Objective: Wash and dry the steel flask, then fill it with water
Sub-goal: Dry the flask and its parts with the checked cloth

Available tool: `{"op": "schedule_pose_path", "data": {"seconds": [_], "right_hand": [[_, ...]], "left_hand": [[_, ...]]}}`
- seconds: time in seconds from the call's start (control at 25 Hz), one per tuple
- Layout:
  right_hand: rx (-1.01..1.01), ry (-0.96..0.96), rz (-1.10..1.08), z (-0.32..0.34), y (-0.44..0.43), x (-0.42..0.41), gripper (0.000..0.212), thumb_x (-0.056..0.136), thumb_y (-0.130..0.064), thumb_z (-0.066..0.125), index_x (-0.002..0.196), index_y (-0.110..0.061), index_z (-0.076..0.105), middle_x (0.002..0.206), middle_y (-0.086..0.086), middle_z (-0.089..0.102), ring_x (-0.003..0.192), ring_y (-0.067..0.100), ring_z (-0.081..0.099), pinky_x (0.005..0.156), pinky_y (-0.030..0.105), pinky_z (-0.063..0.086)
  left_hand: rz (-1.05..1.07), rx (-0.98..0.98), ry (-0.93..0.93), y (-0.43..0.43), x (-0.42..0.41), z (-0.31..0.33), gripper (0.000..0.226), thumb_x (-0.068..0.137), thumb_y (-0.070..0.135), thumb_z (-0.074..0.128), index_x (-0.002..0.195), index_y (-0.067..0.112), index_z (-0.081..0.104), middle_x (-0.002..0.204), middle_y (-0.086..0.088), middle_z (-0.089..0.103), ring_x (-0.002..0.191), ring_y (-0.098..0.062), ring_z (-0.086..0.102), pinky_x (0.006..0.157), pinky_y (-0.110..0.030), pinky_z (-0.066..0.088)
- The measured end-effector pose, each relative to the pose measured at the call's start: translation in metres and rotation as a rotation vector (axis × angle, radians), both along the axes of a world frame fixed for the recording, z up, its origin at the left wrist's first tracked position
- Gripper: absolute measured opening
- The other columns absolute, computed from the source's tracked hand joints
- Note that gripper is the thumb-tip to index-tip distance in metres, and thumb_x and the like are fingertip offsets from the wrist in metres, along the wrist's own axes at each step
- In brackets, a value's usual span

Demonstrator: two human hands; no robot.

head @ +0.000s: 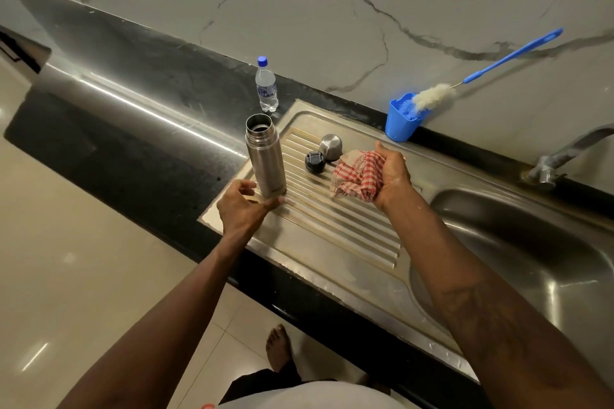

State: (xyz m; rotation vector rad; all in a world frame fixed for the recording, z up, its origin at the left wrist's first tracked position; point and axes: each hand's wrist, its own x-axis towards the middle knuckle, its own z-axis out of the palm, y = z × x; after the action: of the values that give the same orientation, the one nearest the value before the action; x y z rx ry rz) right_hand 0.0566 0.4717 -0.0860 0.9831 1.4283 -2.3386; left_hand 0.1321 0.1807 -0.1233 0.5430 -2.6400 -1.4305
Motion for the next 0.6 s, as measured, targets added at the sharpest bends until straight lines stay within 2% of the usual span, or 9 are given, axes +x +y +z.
{"op": "schedule_pose_path", "data": {"seconds": [0.04,0.12,0.24,0.32,0.44,0.52,0.6], "right_hand": [[0.000,0.001,0.012,0.002,0.003,0.004,0.064,0.076,-0.042,0.079,0.125,-0.004,0.064,0.110,0.021,0.076,0.098,0.039,0.076,0.090,0.060,0.058],[0.000,-0.004,0.023,0.002,0.011,0.011,0.065,0.076,-0.041,0.077,0.127,-0.003,0.064,0.113,0.022,0.075,0.101,0.039,0.075,0.091,0.060,0.058],[-0.034,-0.014,0.013,-0.002,0.027,0.023,0.073,0.072,-0.038,0.081,0.130,0.000,0.062,0.118,0.024,0.073,0.105,0.042,0.073,0.094,0.062,0.056],[-0.064,-0.001,0.017,-0.004,0.039,0.030,0.079,0.066,-0.037,0.086,0.131,0.001,0.063,0.122,0.025,0.071,0.109,0.044,0.071,0.096,0.063,0.054],[-0.130,0.007,-0.008,-0.010,0.058,0.037,0.100,0.047,-0.035,0.096,0.132,0.005,0.062,0.126,0.028,0.068,0.112,0.047,0.068,0.097,0.066,0.052],[-0.158,0.048,-0.012,0.001,0.067,0.045,0.088,0.058,-0.037,0.090,0.128,0.009,0.063,0.125,0.029,0.067,0.115,0.046,0.067,0.102,0.065,0.050],[-0.186,0.094,-0.003,0.012,0.073,0.053,0.064,0.081,-0.038,0.071,0.121,0.011,0.064,0.114,0.029,0.069,0.113,0.043,0.065,0.109,0.062,0.045]], "left_hand": [[-0.004,0.004,0.012,0.009,0.008,0.000,0.060,0.064,0.056,0.094,0.105,0.020,0.069,0.100,0.005,0.070,0.087,-0.011,0.068,0.080,-0.041,0.063],[-0.045,0.046,0.012,0.033,0.018,0.003,0.043,0.071,0.050,0.093,0.094,0.021,0.072,0.091,0.005,0.072,0.083,-0.011,0.071,0.078,-0.038,0.064],[-0.103,0.041,0.016,0.079,0.018,0.008,0.040,0.077,0.043,0.090,0.105,0.018,0.075,0.092,0.001,0.074,0.082,-0.009,0.071,0.078,-0.027,0.063],[-0.103,0.022,0.049,0.107,0.003,0.007,0.046,0.081,0.038,0.089,0.116,0.014,0.072,0.104,0.000,0.075,0.090,-0.012,0.071,0.082,-0.030,0.062],[-0.114,-0.062,0.055,0.136,-0.032,0.005,0.059,0.080,0.038,0.087,0.127,0.011,0.065,0.117,0.000,0.070,0.107,-0.018,0.066,0.094,-0.037,0.057],[-0.122,-0.137,0.025,0.146,-0.057,-0.002,0.071,0.078,0.036,0.087,0.135,0.010,0.054,0.128,-0.009,0.061,0.117,-0.026,0.059,0.103,-0.041,0.051],[-0.157,-0.215,-0.049,0.150,-0.080,-0.014,0.092,0.081,0.038,0.085,0.152,0.008,0.036,0.148,-0.020,0.043,0.134,-0.037,0.048,0.114,-0.047,0.044]]}}
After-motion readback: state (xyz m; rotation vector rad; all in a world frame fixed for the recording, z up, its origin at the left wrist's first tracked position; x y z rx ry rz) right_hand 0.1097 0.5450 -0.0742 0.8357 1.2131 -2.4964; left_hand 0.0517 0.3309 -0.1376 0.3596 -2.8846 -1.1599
